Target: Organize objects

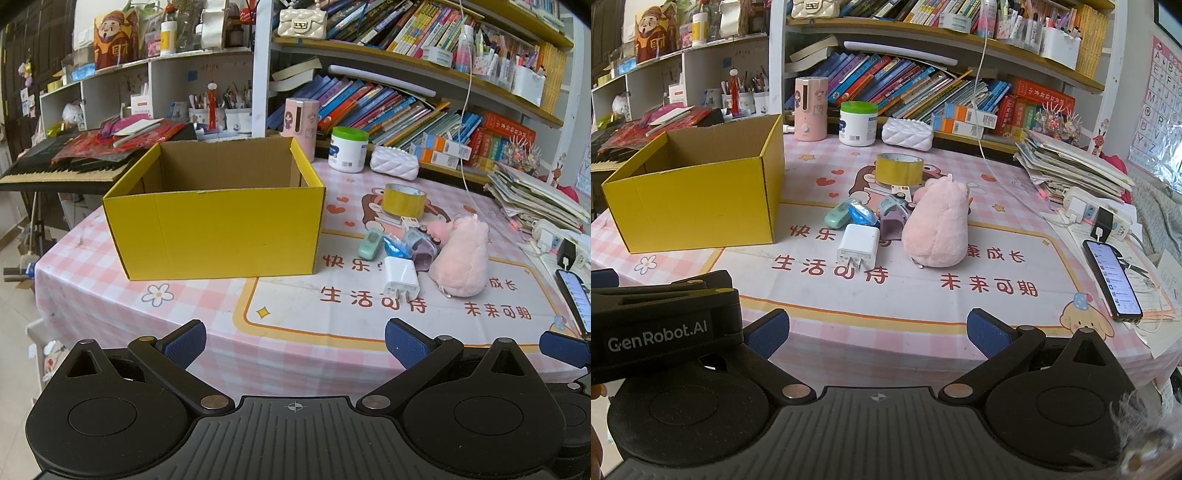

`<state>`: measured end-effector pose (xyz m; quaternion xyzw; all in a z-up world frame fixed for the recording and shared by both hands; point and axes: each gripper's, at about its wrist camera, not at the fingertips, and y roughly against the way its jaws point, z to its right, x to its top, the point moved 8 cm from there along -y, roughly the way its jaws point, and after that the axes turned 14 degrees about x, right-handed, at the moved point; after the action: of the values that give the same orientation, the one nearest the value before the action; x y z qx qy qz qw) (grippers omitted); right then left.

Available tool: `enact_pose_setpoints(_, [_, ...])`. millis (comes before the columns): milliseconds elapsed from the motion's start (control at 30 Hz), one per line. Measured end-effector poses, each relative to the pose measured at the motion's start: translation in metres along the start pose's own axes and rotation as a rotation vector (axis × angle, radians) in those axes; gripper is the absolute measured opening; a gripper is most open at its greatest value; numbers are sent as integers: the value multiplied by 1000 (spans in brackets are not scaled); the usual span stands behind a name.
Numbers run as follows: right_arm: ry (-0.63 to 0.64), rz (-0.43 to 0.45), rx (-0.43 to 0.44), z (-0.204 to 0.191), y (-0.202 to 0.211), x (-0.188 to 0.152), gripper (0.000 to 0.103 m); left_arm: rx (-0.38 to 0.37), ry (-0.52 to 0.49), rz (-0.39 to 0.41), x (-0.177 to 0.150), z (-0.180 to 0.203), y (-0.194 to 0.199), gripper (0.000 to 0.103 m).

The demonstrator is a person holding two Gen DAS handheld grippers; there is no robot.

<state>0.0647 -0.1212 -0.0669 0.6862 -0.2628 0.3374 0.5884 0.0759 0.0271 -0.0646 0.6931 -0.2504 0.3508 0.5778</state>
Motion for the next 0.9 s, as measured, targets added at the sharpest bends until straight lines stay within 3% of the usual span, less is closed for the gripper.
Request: enact_pose_setpoints(900, [3,-12,0,5,1,-1,103,3,3,-11,0,9,2,103])
